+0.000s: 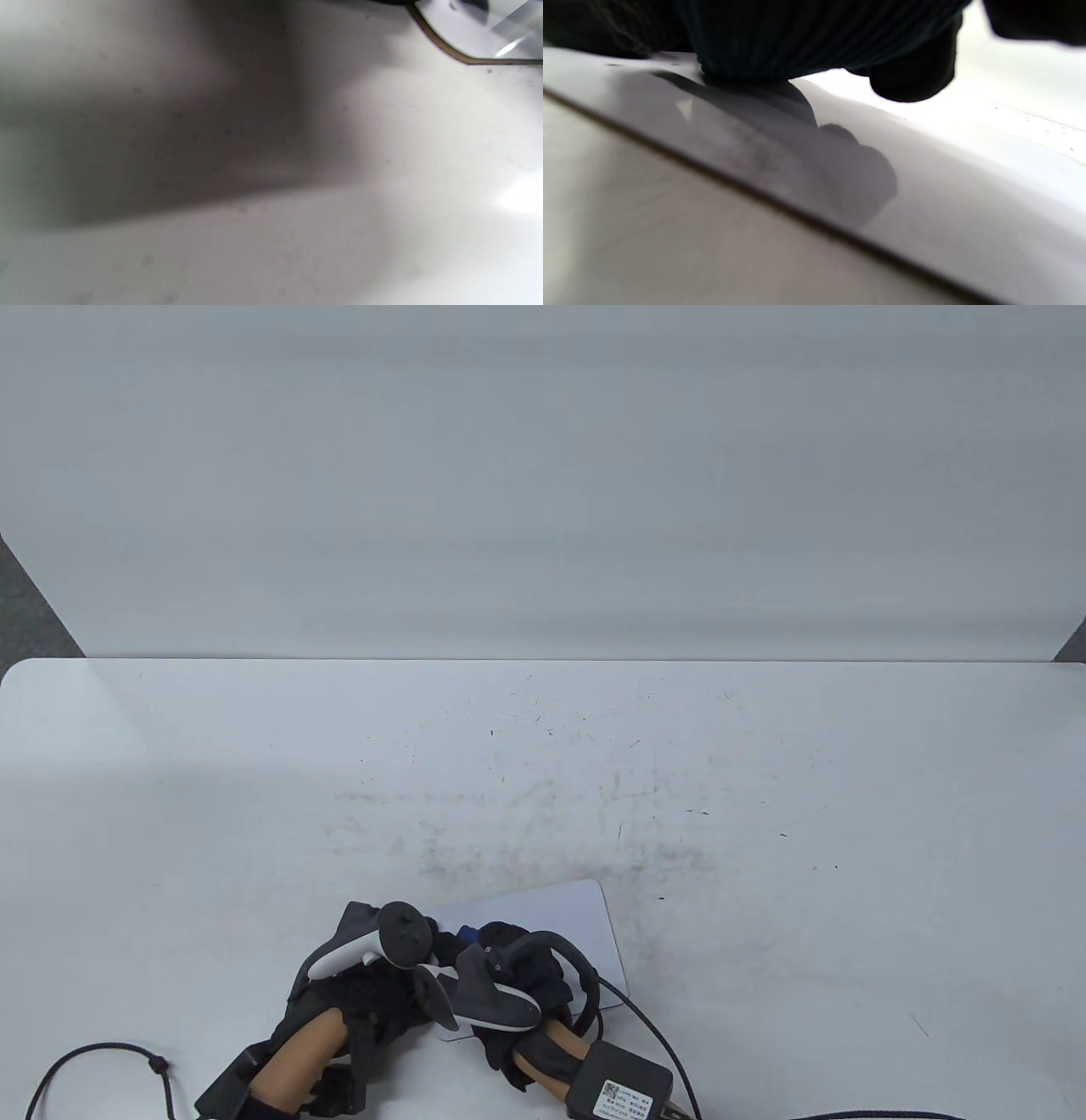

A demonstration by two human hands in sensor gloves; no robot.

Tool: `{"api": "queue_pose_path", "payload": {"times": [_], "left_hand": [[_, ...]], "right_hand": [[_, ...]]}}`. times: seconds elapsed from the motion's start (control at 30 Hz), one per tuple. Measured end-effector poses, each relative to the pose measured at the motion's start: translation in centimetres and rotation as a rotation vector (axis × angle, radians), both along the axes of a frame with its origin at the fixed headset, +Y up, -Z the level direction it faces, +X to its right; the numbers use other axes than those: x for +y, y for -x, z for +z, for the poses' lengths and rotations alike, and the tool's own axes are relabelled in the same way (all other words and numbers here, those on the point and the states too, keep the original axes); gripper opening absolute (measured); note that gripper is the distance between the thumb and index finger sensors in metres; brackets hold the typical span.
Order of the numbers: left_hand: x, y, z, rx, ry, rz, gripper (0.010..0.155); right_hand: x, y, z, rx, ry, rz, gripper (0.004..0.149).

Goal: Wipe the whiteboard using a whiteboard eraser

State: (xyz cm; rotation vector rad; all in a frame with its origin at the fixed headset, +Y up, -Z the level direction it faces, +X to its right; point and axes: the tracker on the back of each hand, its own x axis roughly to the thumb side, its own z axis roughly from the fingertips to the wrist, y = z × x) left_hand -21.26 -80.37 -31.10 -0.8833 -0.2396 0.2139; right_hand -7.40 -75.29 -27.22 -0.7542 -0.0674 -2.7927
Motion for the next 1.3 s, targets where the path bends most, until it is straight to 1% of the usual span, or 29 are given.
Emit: {"api": "queue_pose_path", "payload": {"times": [0.13,0.23,0.27,0.37,0.47,0.57,0.63,0.73,0.8,0.93,0.97,1.0,1.03,1.07,1.13,1.17,1.2,1.23,1.3], "left_hand": [[0.0,0.0,0.0,-0.001,-0.001,-0.003,0.092],[0.0,0.0,0.0,0.0,-0.002,-0.003,0.092],[0.0,0.0,0.0,-0.001,-0.003,-0.004,0.092],[0.0,0.0,0.0,-0.001,-0.004,-0.005,0.092],[0.0,0.0,0.0,-0.001,-0.005,-0.001,0.092],[0.0,0.0,0.0,-0.001,-0.005,0.001,0.092],[0.0,0.0,0.0,-0.003,-0.003,-0.001,0.092],[0.0,-0.1,0.0,-0.006,-0.003,-0.005,0.092],[0.0,-0.1,-0.1,-0.007,-0.003,-0.007,0.092],[0.1,-0.1,-0.1,-0.012,-0.013,-0.014,0.092],[0.1,-0.1,-0.1,-0.012,-0.017,-0.013,0.092],[0.1,-0.1,-0.1,-0.01,-0.021,-0.011,0.092],[0.1,-0.1,-0.1,-0.008,-0.032,-0.013,0.092],[0.1,-0.1,-0.1,-0.008,-0.043,-0.019,0.092],[0.5,-0.1,-0.1,-0.013,-0.08,-0.04,0.092],[0.8,0.0,-0.1,-0.019,-0.11,-0.048,0.093],[1.2,0.0,-0.2,-0.021,-0.145,-0.047,0.092],[1.5,0.1,-0.2,-0.017,-0.17,-0.044,0.091],[2.7,0.5,-0.3,0.024,-0.236,0.007,0.094]], "right_hand": [[0.1,-0.5,2.1,0.025,0.037,0.001,0.063],[0.0,-0.7,2.8,0.032,0.116,-0.033,0.064],[0.0,-0.7,3.1,0.042,0.124,-0.037,0.064],[-0.1,-0.7,3.2,0.096,0.074,0.034,0.064],[-0.1,-1.5,2.9,0.123,0.088,0.067,0.064],[0.8,-3.8,2.2,0.076,0.138,0.175,0.064],[1.1,-6.0,1.5,0.015,0.164,0.224,0.064],[1.4,-10.4,0.3,-0.097,0.215,0.239,0.064],[1.4,-12.6,-0.3,-0.138,0.213,0.252,0.064],[1.1,-15.7,-1.1,-0.221,0.209,0.224,0.067],[0.8,-16.5,-1.2,-0.27,0.201,0.267,0.07],[0.5,-17.1,-1.4,-0.297,0.185,0.314,0.083],[0.4,-18.1,-1.6,-0.324,0.152,0.36,0.09],[0.4,-18.8,-1.8,-0.345,0.135,0.358,0.095],[1.1,-20.7,-2.3,-0.407,0.141,0.217,0.1],[1.6,-21.9,-2.7,-0.442,0.154,0.063,0.101],[2.2,-23.0,-2.9,-0.46,0.159,-0.082,0.1],[2.5,-23.7,-3.1,-0.473,0.163,-0.167,0.098],[3.3,-25.6,-3.5,-0.494,0.107,-0.367,0.094]]}}
